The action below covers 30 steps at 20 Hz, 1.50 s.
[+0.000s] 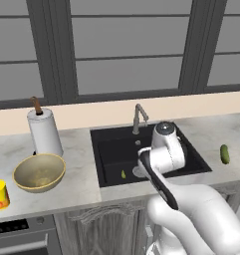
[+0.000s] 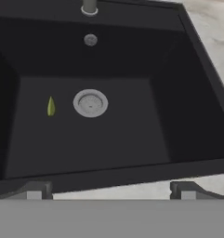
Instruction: Remove the lemon wedge and cucumber from the sink. Then move the bowl and cup from the counter to the sink for washing.
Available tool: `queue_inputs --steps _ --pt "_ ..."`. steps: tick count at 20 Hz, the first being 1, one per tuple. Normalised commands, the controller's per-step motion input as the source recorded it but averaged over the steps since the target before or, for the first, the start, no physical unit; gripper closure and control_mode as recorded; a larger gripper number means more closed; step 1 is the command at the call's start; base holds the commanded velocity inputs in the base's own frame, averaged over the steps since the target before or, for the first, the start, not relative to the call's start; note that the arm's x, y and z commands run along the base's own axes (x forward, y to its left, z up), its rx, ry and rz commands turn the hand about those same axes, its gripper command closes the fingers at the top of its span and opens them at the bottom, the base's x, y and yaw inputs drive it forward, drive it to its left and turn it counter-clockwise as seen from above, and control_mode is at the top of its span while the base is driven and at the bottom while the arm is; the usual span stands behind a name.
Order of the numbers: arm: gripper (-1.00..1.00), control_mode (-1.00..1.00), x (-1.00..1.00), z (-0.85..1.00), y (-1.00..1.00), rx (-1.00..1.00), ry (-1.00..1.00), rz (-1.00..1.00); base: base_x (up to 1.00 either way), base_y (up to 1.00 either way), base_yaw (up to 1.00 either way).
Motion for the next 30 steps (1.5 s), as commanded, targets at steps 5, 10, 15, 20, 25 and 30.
queue_inputs --steps 5,10,15,20,25,30 --pt "-1.00 -1.00 0.24 0.00 0.35 0.00 -0.01 0.00 0.00 0.00 0.00" --pt "-1.00 -1.00 0.11 0.00 0.29 0.00 0.03 0.00 0.00 0.00 0.00" --pt "-1.00 -1.00 0.18 0.00 0.15 0.01 0.13 0.00 0.00 0.00 0.00" --pt "-1.00 -1.00 0.13 0.00 0.12 0.02 0.02 0.00 0.00 0.00 0.00" --pt "-1.00 -1.00 0.10 -0.03 0.04 0.05 0.00 0.00 0.00 0.00 0.00" --pt "-1.00 -1.00 0.06 -0.07 0.01 0.08 0.00 0.00 0.00 0.00 0.00"
